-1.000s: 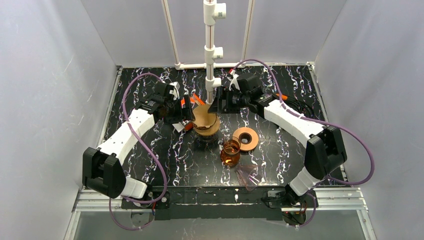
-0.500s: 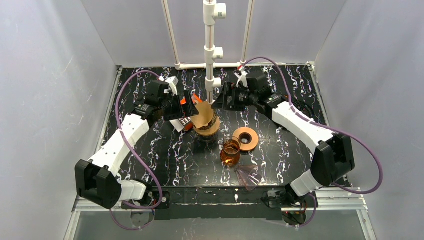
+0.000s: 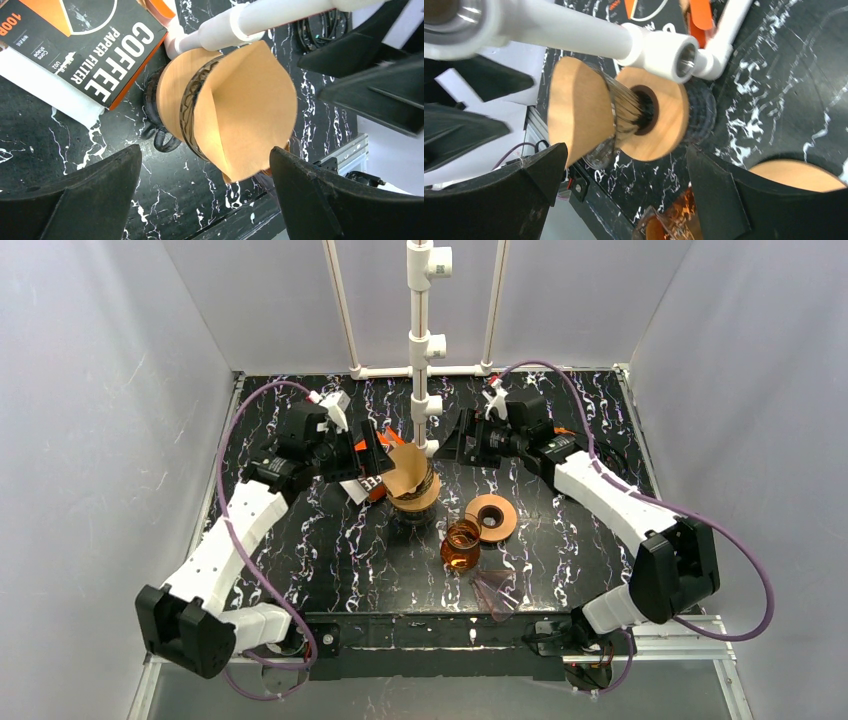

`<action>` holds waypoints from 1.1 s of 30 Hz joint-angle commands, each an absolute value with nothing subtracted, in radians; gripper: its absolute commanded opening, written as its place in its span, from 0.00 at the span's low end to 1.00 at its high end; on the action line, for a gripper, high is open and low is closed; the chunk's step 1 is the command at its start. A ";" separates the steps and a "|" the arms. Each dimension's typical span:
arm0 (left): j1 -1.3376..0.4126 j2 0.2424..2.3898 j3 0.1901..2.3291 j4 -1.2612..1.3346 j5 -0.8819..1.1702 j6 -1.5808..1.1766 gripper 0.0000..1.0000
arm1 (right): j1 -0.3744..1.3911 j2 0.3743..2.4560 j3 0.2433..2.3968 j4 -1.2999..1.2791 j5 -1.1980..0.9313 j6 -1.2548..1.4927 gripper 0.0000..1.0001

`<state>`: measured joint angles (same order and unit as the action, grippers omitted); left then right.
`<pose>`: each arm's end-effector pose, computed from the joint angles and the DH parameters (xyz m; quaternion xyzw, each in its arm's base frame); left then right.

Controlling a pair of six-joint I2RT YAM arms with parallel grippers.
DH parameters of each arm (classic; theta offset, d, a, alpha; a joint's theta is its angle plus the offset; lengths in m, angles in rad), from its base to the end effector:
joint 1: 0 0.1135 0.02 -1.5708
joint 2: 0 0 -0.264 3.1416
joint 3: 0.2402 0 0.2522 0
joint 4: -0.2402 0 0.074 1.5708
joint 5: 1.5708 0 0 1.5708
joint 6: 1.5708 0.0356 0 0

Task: Place the coffee filter in the dripper
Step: Place the coffee filter in the coffee dripper, then pick up the dripper holder from the center of the board.

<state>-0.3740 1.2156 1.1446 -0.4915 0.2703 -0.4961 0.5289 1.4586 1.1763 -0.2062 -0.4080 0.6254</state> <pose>0.2464 -0.1069 0.3457 0.0120 0.8700 -0.3087 0.3843 0.2835 0.1820 0.3152 -0.0637 0.8434 0.4208 0.3280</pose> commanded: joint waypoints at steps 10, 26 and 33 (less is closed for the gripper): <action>-0.367 0.882 1.060 -0.544 0.351 -0.482 0.98 | 0.376 1.249 1.008 -0.344 -0.381 0.505 0.98; -0.370 0.723 0.930 -0.543 0.492 -0.621 0.98 | 0.298 1.231 0.899 -0.557 -0.098 0.412 0.98; -0.371 0.732 0.907 -0.549 0.433 -0.658 0.98 | 0.296 1.282 0.869 -0.549 -0.050 0.412 0.98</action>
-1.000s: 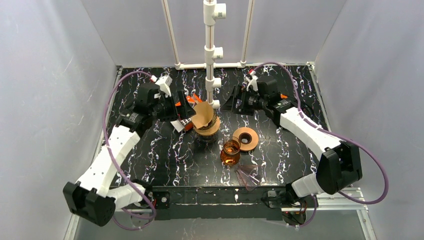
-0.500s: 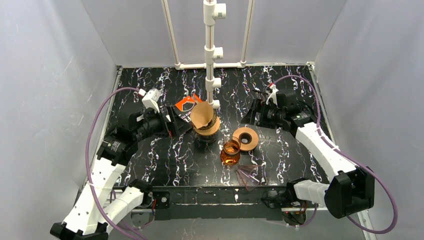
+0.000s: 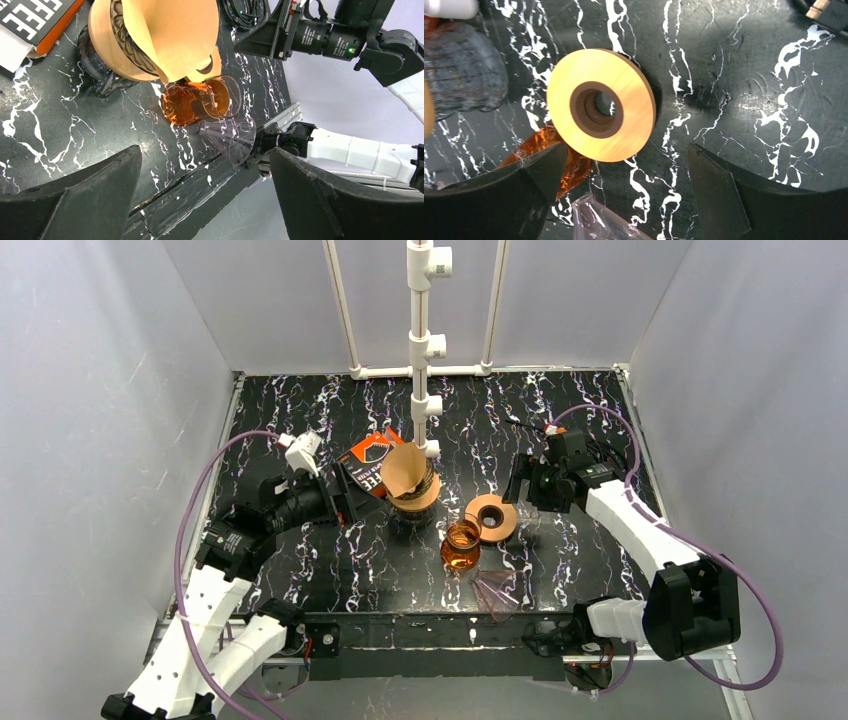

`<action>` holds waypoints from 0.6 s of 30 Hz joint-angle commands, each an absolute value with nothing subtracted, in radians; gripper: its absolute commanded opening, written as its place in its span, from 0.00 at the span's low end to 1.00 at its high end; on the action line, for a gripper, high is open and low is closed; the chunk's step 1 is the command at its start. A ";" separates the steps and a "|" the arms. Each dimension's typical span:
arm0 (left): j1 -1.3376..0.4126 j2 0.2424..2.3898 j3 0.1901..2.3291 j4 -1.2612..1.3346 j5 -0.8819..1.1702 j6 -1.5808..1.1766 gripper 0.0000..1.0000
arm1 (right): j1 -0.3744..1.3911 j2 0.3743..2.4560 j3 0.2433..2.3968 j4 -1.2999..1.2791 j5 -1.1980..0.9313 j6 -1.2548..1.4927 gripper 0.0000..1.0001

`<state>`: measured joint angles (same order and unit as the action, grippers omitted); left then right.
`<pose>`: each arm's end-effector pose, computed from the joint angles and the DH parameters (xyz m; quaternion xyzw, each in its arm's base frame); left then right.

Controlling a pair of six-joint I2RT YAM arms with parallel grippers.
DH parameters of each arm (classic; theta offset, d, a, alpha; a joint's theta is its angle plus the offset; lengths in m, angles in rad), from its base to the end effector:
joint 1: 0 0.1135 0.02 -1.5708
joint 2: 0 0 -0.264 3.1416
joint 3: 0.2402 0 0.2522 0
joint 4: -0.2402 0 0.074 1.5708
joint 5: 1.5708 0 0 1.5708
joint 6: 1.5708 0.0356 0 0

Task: Place the coffee filter in the dripper
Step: Pick up the dripper holder from the center of the board.

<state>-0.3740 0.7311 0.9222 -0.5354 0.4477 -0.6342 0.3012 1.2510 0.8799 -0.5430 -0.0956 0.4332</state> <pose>0.1363 -0.0700 0.3594 0.0232 0.8072 -0.4300 0.4037 0.2414 0.0786 0.2445 0.0470 0.9445 0.1579 0.2844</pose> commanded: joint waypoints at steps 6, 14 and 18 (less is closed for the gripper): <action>-0.370 0.780 0.900 -0.581 0.430 -0.653 0.98 | 0.298 1.382 0.883 -0.558 -0.105 0.373 0.99; -0.370 0.797 0.887 -0.595 0.427 -0.631 0.98 | 0.363 1.502 0.940 -0.567 -0.037 0.343 0.98; -0.370 0.805 0.879 -0.600 0.426 -0.632 0.98 | 0.429 1.558 0.963 -0.565 0.051 0.349 0.96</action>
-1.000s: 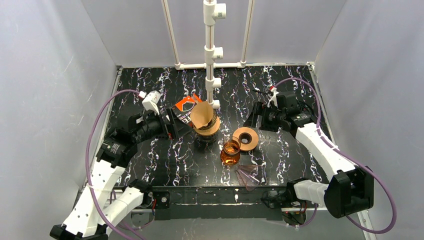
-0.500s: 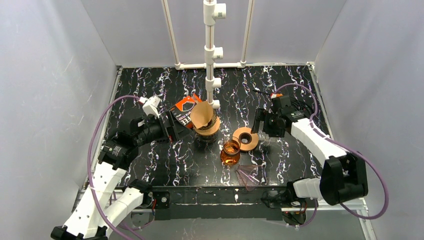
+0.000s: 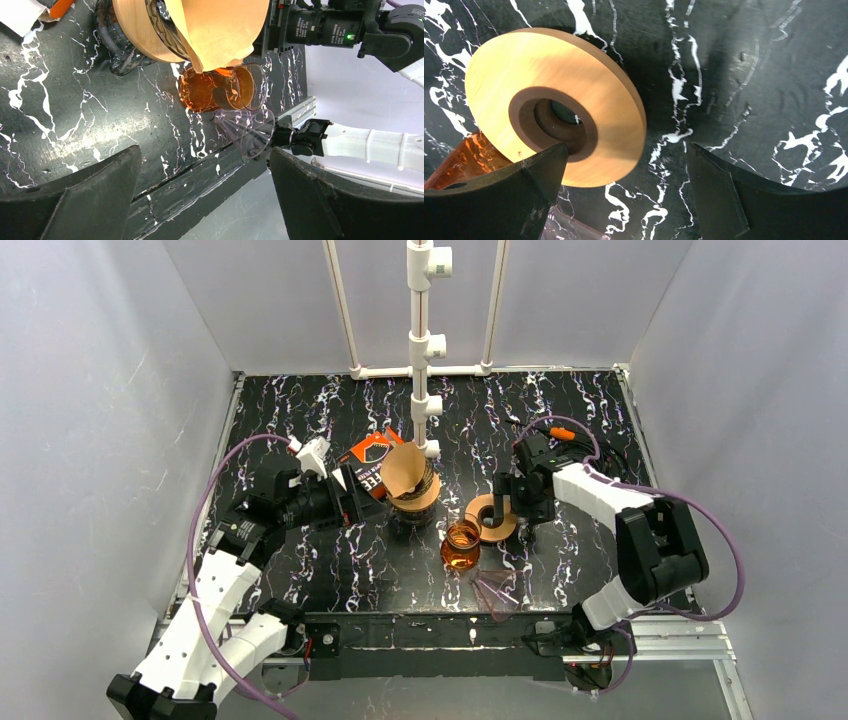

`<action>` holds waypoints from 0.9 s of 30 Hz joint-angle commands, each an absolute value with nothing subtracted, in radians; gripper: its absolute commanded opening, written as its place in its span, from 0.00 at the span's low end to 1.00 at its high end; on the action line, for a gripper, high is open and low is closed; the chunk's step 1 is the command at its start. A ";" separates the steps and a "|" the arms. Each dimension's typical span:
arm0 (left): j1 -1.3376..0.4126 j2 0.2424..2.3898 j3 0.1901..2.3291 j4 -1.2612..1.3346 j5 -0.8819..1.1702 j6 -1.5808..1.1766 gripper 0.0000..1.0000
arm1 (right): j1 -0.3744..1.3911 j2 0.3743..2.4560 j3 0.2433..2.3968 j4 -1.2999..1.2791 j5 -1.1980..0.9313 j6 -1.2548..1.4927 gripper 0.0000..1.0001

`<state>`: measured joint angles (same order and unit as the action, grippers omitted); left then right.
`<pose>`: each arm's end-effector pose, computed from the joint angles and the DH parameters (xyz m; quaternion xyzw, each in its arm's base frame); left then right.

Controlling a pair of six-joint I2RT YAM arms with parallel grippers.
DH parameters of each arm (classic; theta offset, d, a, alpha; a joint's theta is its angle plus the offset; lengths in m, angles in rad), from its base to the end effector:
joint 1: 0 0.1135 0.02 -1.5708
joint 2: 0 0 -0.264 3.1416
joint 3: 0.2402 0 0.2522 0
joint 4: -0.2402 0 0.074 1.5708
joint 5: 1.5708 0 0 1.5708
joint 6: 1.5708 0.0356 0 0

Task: Place the coffee filter in the dripper
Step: Pick up the dripper holder from the center of the board.

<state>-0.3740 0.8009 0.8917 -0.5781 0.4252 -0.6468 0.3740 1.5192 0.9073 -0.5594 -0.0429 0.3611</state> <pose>0.1518 -0.0753 0.3352 -0.0061 0.8445 -0.4040 0.3515 0.2638 0.1052 0.1846 -0.0106 0.9798 0.0909 0.1776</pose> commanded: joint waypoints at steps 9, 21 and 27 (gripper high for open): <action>-0.370 0.811 0.878 -0.585 0.432 -0.643 0.98 | 0.457 1.591 0.962 -0.543 0.132 0.356 0.71; -0.370 0.816 0.882 -0.564 0.471 -0.664 0.98 | 0.457 1.528 0.998 -0.565 0.212 0.347 0.04; -0.370 0.819 0.895 -0.557 0.495 -0.685 0.98 | 0.457 1.460 1.065 -0.623 0.259 0.341 0.01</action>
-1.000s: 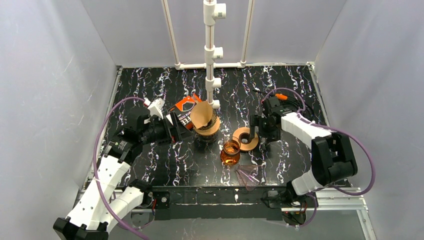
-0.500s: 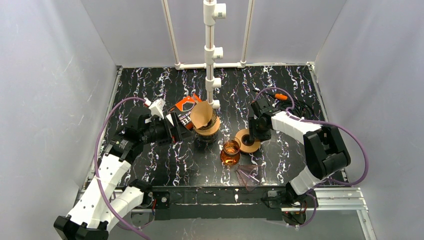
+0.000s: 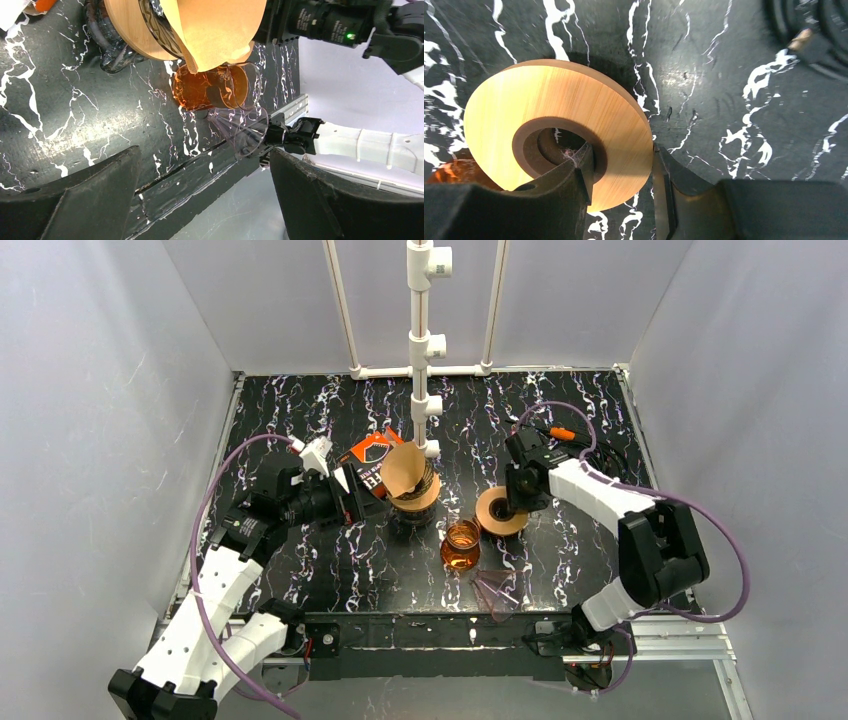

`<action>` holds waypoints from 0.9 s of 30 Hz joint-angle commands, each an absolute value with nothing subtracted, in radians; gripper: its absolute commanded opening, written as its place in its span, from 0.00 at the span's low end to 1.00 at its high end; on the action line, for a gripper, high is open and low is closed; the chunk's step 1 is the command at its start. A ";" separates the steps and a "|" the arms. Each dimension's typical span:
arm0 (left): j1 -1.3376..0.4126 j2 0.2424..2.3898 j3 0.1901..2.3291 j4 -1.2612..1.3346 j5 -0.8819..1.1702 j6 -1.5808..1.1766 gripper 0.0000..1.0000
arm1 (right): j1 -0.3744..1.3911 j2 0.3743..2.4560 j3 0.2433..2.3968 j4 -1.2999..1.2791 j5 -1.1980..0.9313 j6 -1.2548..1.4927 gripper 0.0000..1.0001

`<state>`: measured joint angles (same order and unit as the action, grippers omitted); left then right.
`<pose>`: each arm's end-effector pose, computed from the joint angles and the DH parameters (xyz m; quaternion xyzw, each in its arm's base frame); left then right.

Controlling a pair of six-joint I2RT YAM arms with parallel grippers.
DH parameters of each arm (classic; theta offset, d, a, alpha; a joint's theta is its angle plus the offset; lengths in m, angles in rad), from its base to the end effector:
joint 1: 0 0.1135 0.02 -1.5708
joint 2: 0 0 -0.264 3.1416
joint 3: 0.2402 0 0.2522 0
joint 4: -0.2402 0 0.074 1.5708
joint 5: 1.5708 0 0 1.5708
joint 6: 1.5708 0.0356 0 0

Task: Place the coffee filter in the dripper
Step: Pick up the dripper holder from the center of the board.

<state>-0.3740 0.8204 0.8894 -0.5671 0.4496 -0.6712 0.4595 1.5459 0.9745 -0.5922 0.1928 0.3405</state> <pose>0.1557 -0.0777 0.3327 -0.0114 0.8456 -0.4147 0.3360 0.2675 0.1247 0.1954 -0.0385 0.9742 -0.0085 0.2221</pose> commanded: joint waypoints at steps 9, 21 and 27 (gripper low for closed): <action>-0.372 0.823 0.899 -0.500 0.555 -0.762 0.96 | 0.455 1.310 1.209 -0.701 0.140 0.325 0.01; -0.491 0.848 0.939 -0.352 0.533 -0.902 0.86 | 0.456 1.175 1.293 -0.753 -0.017 0.303 0.01; -0.715 0.975 1.025 -0.326 0.371 -0.904 0.81 | 0.457 1.141 1.275 -0.749 -0.092 0.301 0.01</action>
<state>-0.6090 0.9070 0.9531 -0.3710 0.4644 -0.8909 0.4583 1.1828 1.2556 -0.7639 -0.0124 0.3092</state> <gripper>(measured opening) 0.822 0.481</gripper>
